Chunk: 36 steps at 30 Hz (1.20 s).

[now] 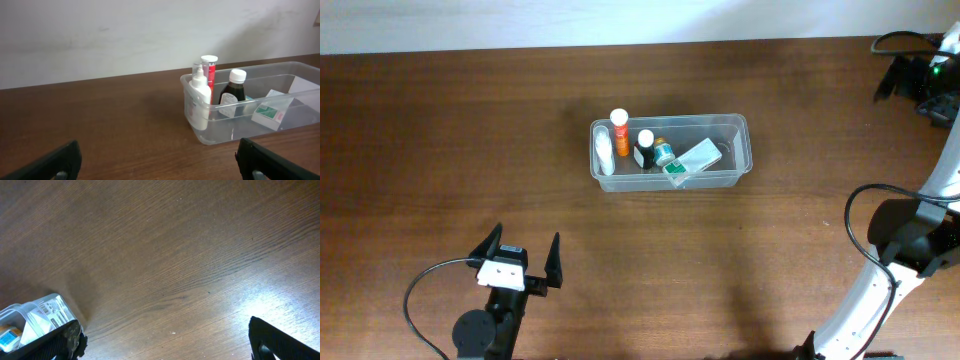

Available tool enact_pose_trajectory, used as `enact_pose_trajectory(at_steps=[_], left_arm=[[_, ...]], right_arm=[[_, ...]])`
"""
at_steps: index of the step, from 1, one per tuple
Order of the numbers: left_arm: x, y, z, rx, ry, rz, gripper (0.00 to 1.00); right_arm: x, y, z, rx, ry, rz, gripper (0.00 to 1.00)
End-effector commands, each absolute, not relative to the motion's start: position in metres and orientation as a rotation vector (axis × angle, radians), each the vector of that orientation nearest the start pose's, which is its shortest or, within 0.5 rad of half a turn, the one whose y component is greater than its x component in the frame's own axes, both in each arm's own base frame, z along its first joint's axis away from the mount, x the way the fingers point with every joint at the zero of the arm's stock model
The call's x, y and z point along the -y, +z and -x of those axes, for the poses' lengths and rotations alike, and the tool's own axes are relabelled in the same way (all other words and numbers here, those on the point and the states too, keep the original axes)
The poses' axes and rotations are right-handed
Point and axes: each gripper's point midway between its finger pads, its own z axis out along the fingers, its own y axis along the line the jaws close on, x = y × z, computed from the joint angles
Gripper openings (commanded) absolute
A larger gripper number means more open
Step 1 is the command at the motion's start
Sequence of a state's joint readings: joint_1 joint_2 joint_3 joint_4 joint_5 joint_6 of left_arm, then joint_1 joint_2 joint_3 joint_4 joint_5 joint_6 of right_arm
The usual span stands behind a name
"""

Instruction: Pack container

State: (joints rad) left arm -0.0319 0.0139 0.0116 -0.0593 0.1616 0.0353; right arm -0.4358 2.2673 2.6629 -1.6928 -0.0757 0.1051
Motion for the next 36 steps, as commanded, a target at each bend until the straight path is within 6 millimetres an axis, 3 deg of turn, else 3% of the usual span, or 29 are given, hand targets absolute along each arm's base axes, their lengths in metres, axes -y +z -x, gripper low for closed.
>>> enact_pose_trajectory(at_steps=[1,11,14,17,21,25,28,31,36], left_arm=[[0.037,0.161,-0.243,-1.619,-0.126,-0.198,0.99],[0.037,0.161,-0.243,-1.619,-0.126,-0.198,1.0],[0.037,0.161,-0.243,-1.619,-0.126,-0.198,0.99],[0.037,0.161,-0.243,-1.619,-0.126,-0.198,0.99],[0.037,0.161,-0.243,-1.619,-0.126,-0.198,0.99],[0.037,0.161,-0.243,-1.619,-0.126,-0.198,0.99],[0.037,0.161,-0.243,-1.619,-0.126,-0.198,0.99],[0.037,0.161,-0.243,-1.619,-0.126,-0.198,1.0],[0.037,0.161,-0.243,-1.619,-0.126,-0.198,0.99]], right_arm=[[0.179,0.243,-0.416,-2.735,0.027,-0.75,0.98],[0.179,0.244,-0.416,-2.734,0.026,-0.748,0.98],[0.175,0.254,-0.414,-2.714,0.022,-0.732,0.98],[0.162,0.279,-0.41,-2.666,0.015,-0.684,0.98],[0.128,0.328,-0.398,-2.572,0.011,-0.569,0.98],[0.084,0.378,-0.375,-2.47,0.028,-0.427,0.98],[0.059,0.396,-0.352,-2.443,0.046,-0.354,0.98],[0.045,0.395,-0.324,-2.471,0.059,-0.327,0.98],[0.033,0.369,-0.27,-2.561,0.069,-0.329,0.98]])
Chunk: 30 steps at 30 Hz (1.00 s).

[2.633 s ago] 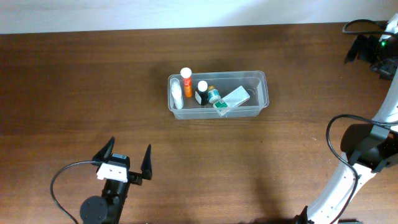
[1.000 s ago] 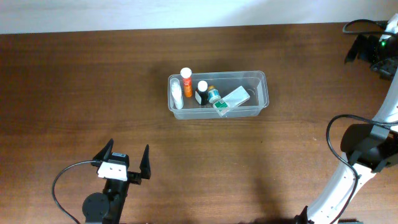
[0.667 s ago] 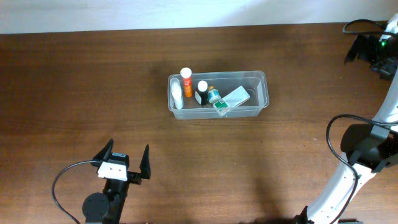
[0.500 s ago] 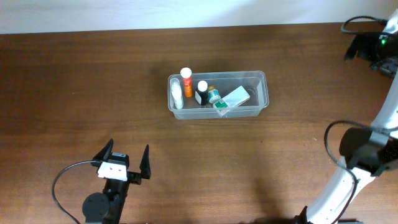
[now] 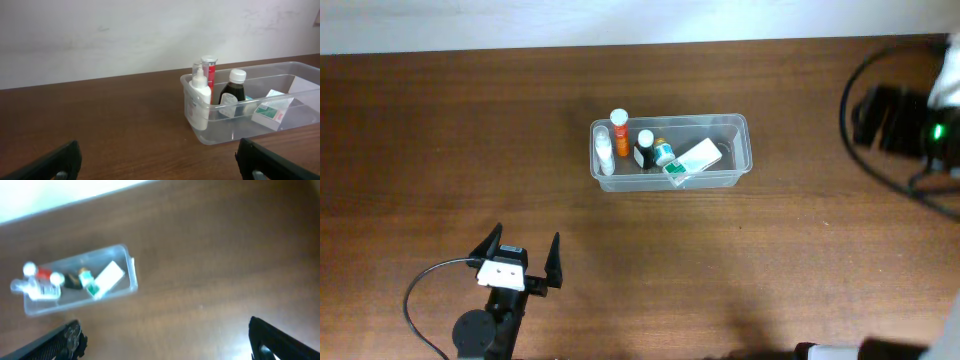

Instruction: Pack container

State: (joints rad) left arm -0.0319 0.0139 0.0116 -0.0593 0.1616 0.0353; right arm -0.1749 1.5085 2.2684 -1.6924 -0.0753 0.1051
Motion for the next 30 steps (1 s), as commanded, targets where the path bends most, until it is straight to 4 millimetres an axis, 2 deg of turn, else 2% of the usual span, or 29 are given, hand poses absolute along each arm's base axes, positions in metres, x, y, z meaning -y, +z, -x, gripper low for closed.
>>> enact_pose_trajectory(at_steps=[1,4,9,16,20,23,30], left_arm=[[0.037,0.161,-0.243,-1.619,-0.126,-0.198,0.99],[0.037,0.161,-0.243,-1.619,-0.126,-0.198,0.99],[0.037,0.161,-0.243,-1.619,-0.126,-0.198,0.99],[0.037,0.161,-0.243,-1.619,-0.126,-0.198,0.99],[0.037,0.161,-0.243,-1.619,-0.126,-0.198,0.99],[0.037,0.161,-0.243,-1.619,-0.126,-0.198,0.99],[0.037,0.161,-0.243,-1.619,-0.126,-0.198,0.99]], right_arm=[[0.029,0.363,-0.26,-2.577,0.072,-0.323,0.98],[0.015,0.348,-0.227,-2.613,0.087,-0.278,0.98],[-0.002,0.331,-0.187,-2.626,0.11,-0.192,0.98],[-0.006,0.324,-0.144,-2.536,0.112,-0.165,0.98],[0.001,0.331,-0.145,-2.376,0.066,-0.161,0.98],[0.001,0.332,-0.155,-2.232,0.042,-0.095,0.98],[-0.017,0.298,-0.189,-1.994,0.006,0.224,0.98]])
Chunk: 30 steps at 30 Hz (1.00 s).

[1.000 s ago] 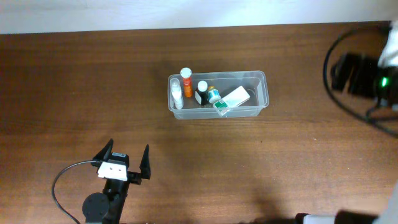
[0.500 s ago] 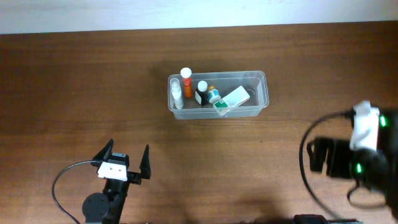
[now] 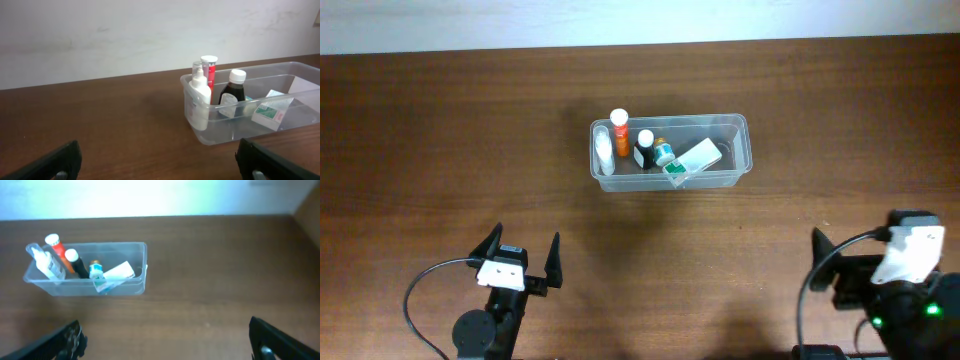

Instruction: Pack container

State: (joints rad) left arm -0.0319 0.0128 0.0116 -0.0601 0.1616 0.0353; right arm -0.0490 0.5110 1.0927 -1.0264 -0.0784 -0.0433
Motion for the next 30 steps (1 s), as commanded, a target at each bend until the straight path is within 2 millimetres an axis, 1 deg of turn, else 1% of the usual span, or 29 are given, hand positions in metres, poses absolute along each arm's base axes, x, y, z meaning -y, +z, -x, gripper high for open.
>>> enact_pose_trajectory(at_steps=[1,5,8,11,14,19,27,30], left_arm=[[0.037,0.161,-0.243,-1.619,-0.126,-0.198,0.99],[0.037,0.161,-0.243,-1.619,-0.126,-0.198,0.99],[0.037,0.161,-0.243,-1.619,-0.126,-0.198,0.99],[0.037,0.161,-0.243,-1.619,-0.126,-0.198,1.0],[0.037,0.161,-0.243,-1.619,-0.126,-0.198,0.99],[0.037,0.161,-0.243,-1.619,-0.126,-0.198,0.99],[0.037,0.161,-0.243,-1.619,-0.126,-0.198,0.99],[0.037,0.161,-0.243,-1.619,-0.126,-0.198,0.99]], right_arm=[[-0.02,0.293,-0.195,-1.955,0.002,0.269,0.98],[-0.038,0.279,-0.215,-1.764,0.004,0.429,0.98],[-0.046,0.273,-0.224,-1.621,0.004,0.48,0.98],[-0.053,0.266,-0.228,-1.498,0.004,0.504,0.98],[-0.057,0.258,-0.226,-1.423,0.005,0.522,0.98],[-0.057,0.249,-0.224,-1.352,-0.016,0.519,0.98],[-0.054,0.253,-0.223,-1.267,-0.052,0.501,0.98],[-0.042,0.255,-0.227,-1.27,-0.062,0.406,0.98]])
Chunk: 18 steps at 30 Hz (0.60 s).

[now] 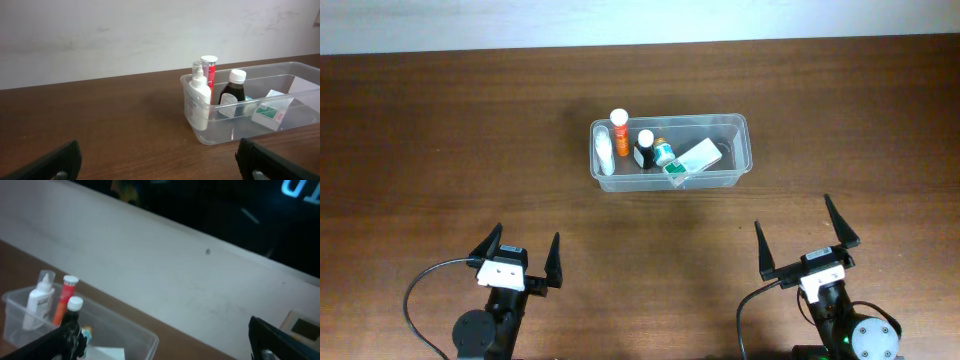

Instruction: Pack container

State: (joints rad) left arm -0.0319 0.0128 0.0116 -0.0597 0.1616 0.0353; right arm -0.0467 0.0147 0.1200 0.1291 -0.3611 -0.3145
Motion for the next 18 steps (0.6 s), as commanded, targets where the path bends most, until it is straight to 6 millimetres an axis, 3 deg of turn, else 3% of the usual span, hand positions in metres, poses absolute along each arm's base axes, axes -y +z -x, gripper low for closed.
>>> enact_pose_trajectory(at_steps=[1,18], left_arm=[[0.037,0.161,-0.243,-1.619,-0.126,-0.198,0.99],[0.037,0.161,-0.243,-1.619,-0.126,-0.198,0.99]], right_arm=[[-0.041,0.255,-0.227,-1.267,-0.069,0.402,0.98],[-0.019,0.209,-0.243,-1.4,-0.138,0.302,0.98]])
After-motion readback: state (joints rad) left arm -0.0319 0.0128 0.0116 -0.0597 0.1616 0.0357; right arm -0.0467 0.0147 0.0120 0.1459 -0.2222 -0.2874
